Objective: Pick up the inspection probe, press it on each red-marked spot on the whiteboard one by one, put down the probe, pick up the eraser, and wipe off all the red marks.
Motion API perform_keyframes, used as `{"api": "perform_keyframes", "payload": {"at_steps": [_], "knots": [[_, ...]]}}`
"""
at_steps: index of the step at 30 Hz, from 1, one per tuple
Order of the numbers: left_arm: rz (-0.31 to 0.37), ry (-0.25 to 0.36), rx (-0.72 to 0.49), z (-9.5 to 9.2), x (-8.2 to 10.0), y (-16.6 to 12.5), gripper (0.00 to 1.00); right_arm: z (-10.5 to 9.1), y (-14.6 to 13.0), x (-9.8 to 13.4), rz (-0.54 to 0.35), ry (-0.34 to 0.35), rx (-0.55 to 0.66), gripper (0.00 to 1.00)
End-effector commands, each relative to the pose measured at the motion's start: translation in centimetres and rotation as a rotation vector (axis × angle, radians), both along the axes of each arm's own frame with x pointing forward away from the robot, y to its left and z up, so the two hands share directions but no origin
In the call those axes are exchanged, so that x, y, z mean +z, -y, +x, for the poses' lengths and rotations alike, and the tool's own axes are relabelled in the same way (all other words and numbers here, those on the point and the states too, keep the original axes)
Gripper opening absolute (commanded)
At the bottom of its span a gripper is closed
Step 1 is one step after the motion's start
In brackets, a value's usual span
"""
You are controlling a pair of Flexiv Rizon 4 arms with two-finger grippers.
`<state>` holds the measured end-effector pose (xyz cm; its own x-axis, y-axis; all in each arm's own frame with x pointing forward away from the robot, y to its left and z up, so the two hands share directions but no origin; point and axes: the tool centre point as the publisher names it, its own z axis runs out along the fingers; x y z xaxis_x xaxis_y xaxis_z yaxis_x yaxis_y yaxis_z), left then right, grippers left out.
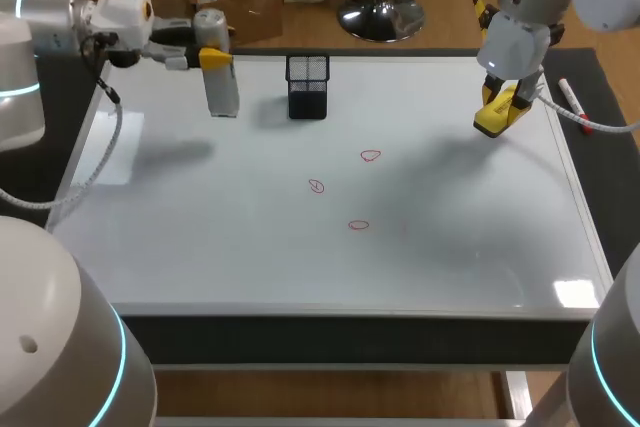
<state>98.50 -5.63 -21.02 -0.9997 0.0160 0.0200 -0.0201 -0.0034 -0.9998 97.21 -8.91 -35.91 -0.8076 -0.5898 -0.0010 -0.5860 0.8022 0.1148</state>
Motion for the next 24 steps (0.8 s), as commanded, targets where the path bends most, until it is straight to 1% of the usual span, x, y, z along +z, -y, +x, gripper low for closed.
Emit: {"api": "perform_keyframes", "payload": {"at_steps": [1,6,8,9,12,16,18,19,24], "knots": [[0.003,-0.004,0.079,-3.4,0.2,1.6,0.00,0.0,0.0,0.0,-0.003,0.000,0.001,0.00],[-0.023,-0.017,0.037,-5.7,0.0,4.0,0.00,0.0,0.0,0.0,-0.003,0.000,0.001,0.00],[-0.018,-0.012,0.032,-6.4,-0.1,4.9,0.00,0.0,0.0,0.0,-0.003,0.000,0.001,0.00],[-0.033,-0.018,0.017,-6.6,-0.2,5.2,0.00,0.0,0.0,0.0,-0.003,0.000,0.001,0.00],[-0.043,-0.027,-0.004,-7.4,-0.5,6.4,0.00,0.0,0.0,0.0,-0.003,0.000,0.001,0.00],[-0.044,-0.012,-0.031,-8.7,-0.7,8.2,0.00,0.0,0.0,0.0,-0.003,0.000,0.001,0.00],[-0.055,-0.015,-0.049,-9.1,-0.9,8.9,0.00,0.0,0.0,0.0,-0.003,0.000,0.001,0.00],[-0.048,-0.012,-0.050,-9.4,-1.0,9.3,0.00,0.0,0.0,0.0,-0.003,0.000,0.001,0.00],[-0.050,-0.021,-0.073,-10.0,-1.7,10.7,0.00,0.0,0.0,0.0,-0.003,0.000,0.001,0.00]]}}
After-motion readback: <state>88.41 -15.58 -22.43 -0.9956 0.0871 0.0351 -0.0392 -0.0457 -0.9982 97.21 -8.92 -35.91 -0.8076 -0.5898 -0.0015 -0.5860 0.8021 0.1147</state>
